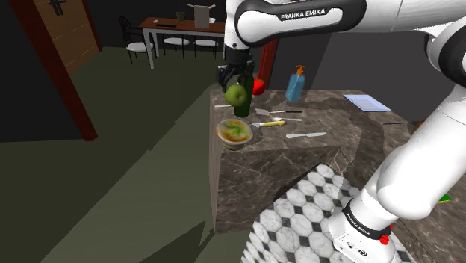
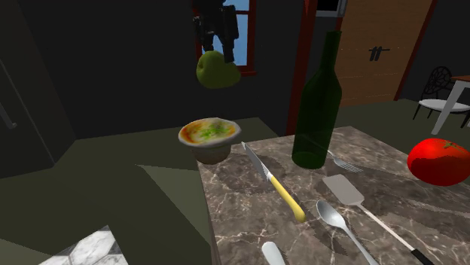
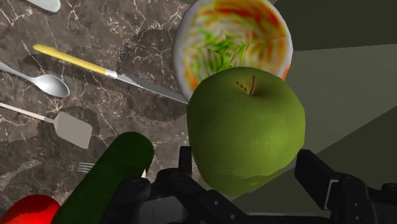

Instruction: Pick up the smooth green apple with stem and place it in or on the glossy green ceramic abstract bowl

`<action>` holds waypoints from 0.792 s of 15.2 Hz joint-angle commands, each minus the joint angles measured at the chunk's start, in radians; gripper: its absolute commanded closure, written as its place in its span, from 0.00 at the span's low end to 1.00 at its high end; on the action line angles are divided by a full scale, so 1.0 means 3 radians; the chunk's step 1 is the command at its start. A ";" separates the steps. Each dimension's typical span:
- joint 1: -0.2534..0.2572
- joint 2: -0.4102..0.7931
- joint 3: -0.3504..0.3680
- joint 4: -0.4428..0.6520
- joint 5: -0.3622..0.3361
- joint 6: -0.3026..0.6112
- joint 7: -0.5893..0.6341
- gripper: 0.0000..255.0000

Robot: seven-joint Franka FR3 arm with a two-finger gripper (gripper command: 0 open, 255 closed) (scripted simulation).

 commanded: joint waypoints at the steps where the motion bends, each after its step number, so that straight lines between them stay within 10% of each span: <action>1: 0.0012 -0.0086 0.0012 -0.0146 0.0011 0.0056 0.0033 1.00; 12: 0.0009 -0.0014 0.0010 -0.0555 -0.0035 0.0531 0.0110 1.00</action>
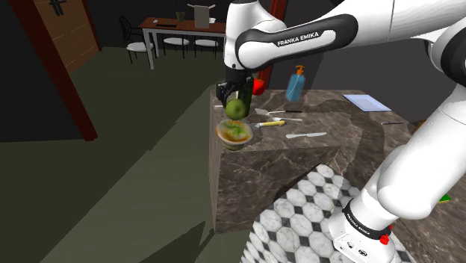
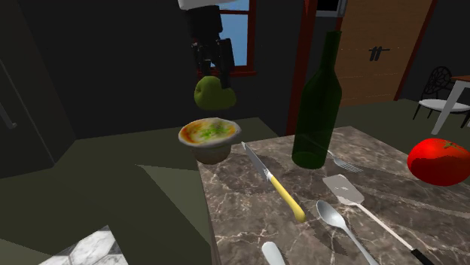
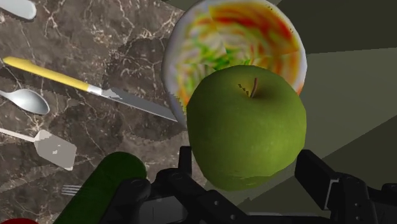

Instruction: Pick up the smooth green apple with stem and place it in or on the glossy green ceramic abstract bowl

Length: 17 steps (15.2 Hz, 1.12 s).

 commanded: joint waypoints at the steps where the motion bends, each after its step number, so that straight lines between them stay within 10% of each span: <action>1: 0.0000 0.0017 0.0000 -0.0073 -0.0011 0.0091 0.0017 1.00; 13: -0.0001 0.0074 -0.0001 -0.0209 -0.0041 0.0280 0.0056 1.00; 14: -0.0001 0.0074 -0.0001 -0.0209 -0.0041 0.0280 0.0056 0.00; 17: -0.0001 0.0075 -0.0001 -0.0209 -0.0041 0.0280 0.0056 0.00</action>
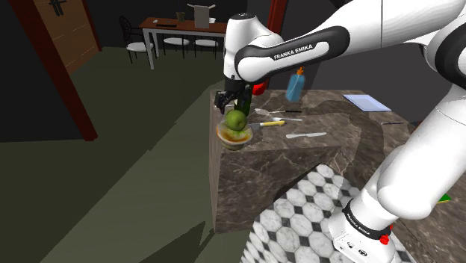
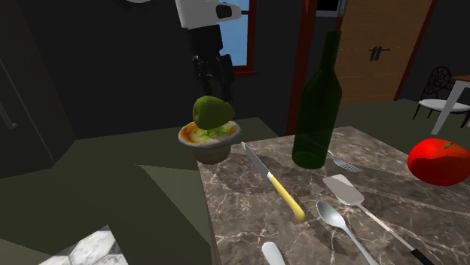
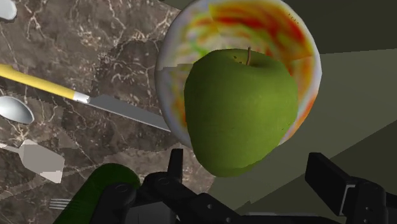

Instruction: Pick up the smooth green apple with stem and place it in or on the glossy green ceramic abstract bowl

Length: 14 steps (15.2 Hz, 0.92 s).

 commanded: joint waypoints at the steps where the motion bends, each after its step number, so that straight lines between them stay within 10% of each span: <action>1: 0.0000 0.0000 0.0000 0.0000 0.0000 0.0000 0.0000 0.00; 14: 0.0021 -0.0144 0.0021 0.0256 0.0062 -0.0396 -0.0040 0.00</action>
